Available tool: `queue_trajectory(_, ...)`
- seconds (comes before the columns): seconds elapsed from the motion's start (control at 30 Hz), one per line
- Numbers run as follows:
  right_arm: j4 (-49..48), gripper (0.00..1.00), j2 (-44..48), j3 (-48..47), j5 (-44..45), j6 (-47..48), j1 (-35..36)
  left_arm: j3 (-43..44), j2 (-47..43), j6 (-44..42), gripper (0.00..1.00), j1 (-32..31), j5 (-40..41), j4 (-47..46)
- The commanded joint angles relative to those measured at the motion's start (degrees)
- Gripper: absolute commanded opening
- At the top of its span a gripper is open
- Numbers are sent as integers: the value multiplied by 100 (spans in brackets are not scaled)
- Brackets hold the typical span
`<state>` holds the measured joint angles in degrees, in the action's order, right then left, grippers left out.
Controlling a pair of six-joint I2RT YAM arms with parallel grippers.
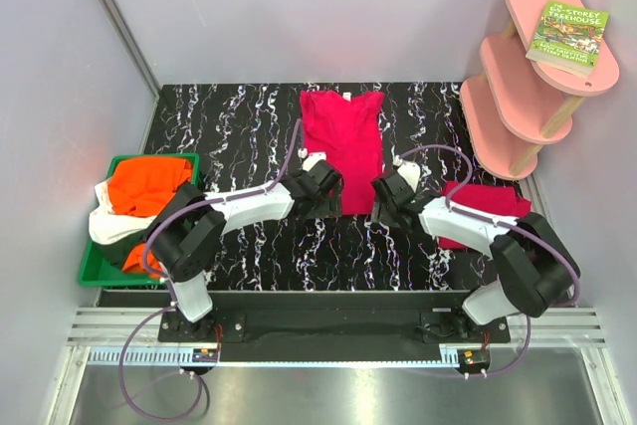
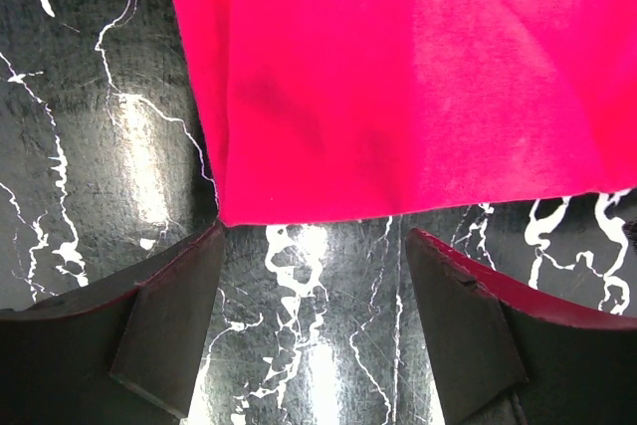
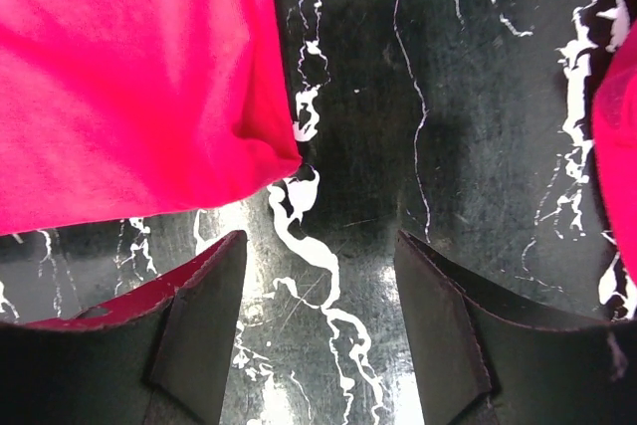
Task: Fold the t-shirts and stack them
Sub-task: Grab one side of the 2/3 rectangular tshirt with both arms
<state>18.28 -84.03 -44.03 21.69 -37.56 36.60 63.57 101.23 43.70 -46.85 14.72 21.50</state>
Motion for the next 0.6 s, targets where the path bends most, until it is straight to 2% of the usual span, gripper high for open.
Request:
queue_trajectory(0.0,-264,68,-209,-114,19,-146,58,15,-7,112,78,-17,4,-190)
queue_trajectory(0.3,-343,70,-737,-545,230,-137,49,-20,-86,165,78,-17,48,-155)
queue_trajectory(0.57,-352,70,-781,-712,362,-129,49,-64,-156,191,79,-17,101,-146)
